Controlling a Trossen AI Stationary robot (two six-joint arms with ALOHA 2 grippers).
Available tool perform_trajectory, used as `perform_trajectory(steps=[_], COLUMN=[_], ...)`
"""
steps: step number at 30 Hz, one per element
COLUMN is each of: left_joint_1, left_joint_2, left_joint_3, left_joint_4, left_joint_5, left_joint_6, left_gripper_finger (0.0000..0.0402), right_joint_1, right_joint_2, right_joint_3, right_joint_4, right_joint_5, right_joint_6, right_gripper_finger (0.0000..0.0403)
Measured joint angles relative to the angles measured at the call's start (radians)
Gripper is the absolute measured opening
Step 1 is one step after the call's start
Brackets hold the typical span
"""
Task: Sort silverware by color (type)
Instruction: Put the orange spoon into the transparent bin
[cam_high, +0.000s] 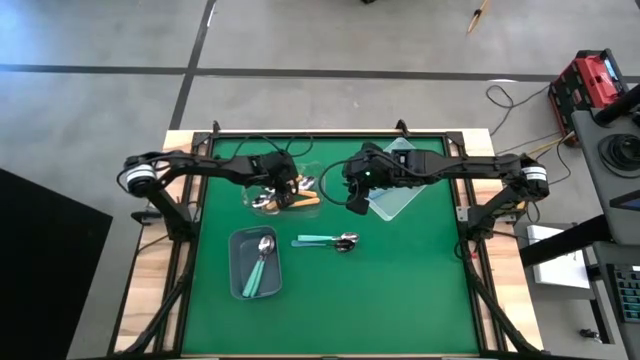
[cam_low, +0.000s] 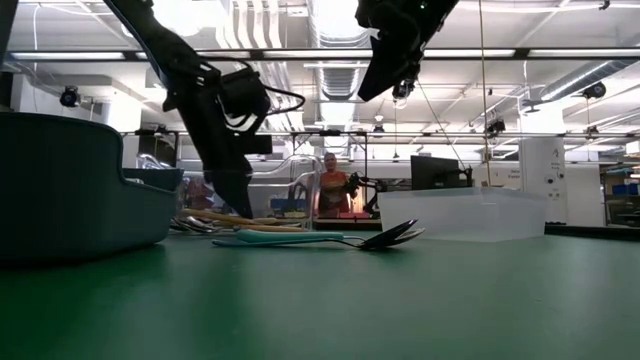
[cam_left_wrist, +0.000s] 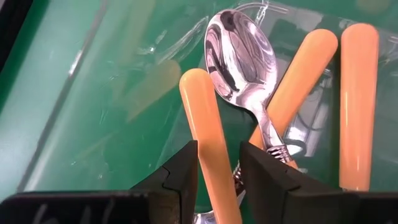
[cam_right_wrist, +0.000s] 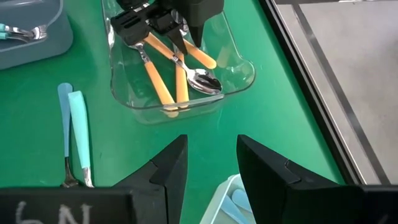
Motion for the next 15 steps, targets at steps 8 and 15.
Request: perform_trajectory(steps=[8, 15], left_joint_1=[-0.001, -0.001], left_joint_2=[0.052, 0.034], left_joint_3=[0.003, 0.002], left_joint_4=[0.025, 0.012], left_joint_5=[-0.009, -0.007], left_joint_6=[0.001, -0.013], left_gripper_finger=[0.0093, 0.0054], right_joint_1=[0.0, 0.0], right_joint_2=[0.0, 0.0], right_joint_3=[0.0, 0.0], right_joint_4=[0.0, 0.0], right_joint_5=[0.0, 0.0], right_joint_6=[-0.004, -0.005], right_gripper_finger=[0.013, 0.013])
